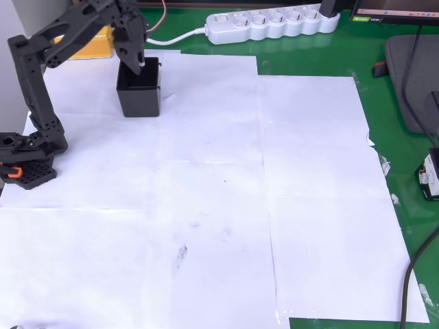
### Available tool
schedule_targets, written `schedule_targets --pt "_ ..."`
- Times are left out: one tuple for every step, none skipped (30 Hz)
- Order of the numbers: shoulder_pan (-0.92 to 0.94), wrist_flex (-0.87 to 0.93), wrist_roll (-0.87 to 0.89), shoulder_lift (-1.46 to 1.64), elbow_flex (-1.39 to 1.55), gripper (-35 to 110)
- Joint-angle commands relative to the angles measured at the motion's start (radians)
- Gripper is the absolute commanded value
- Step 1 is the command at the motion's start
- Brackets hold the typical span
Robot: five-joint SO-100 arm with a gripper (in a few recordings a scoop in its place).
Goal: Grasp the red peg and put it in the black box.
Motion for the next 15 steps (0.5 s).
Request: schedule_targets --pt "0.032 0.026 -0.046 -0.236 0.000 0" --pt "0.051 0.025 -0.060 -0.278 -0.031 0" --pt "0.074 0.025 -0.083 -0.316 -0.067 0" --pt "0.100 0.018 -0.101 -0.354 -0.107 0" --pt "0.130 0.005 -0.117 -0.390 -0.150 0" --pt "0.163 -0.011 -0.138 -0.423 -0.198 0" --pt "0.196 -0.034 -0.158 -0.457 -0.255 0" --pt "0.235 -0.071 -0.181 -0.499 -0.328 0" --pt "0.268 -0.117 -0.209 -0.546 -0.420 0" --pt "0.301 -0.170 -0.238 -0.600 -0.525 0" --pt "0.331 -0.224 -0.276 -0.658 -0.635 0" --pt "0.360 -0.275 -0.314 -0.724 -0.750 0" --pt "0.390 -0.321 -0.359 -0.793 -0.864 0" --pt "0.419 -0.371 -0.407 -0.868 -0.980 0" --pt "0.443 -0.417 -0.449 -0.943 -1.088 0"
